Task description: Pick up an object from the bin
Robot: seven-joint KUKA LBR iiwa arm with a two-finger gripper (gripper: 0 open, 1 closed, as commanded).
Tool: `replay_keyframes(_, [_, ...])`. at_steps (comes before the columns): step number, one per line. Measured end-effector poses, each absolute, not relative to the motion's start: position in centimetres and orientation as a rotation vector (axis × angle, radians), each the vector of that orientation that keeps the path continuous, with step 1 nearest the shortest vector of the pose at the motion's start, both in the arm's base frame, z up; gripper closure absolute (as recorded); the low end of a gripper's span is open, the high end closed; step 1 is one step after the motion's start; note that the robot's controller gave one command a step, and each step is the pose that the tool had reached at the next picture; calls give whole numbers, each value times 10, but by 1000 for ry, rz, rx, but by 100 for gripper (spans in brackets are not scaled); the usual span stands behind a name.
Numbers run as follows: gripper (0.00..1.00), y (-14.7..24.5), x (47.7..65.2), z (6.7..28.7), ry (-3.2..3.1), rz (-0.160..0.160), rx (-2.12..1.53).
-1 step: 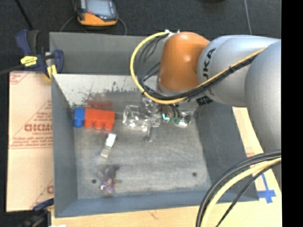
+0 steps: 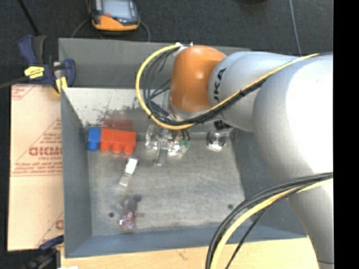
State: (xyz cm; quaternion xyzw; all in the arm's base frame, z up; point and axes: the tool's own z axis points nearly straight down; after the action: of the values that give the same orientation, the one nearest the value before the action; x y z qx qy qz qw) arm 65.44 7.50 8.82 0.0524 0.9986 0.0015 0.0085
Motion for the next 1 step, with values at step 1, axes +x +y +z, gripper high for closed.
replay_keyframes(1, [100,76,657,90,3113,7,164])
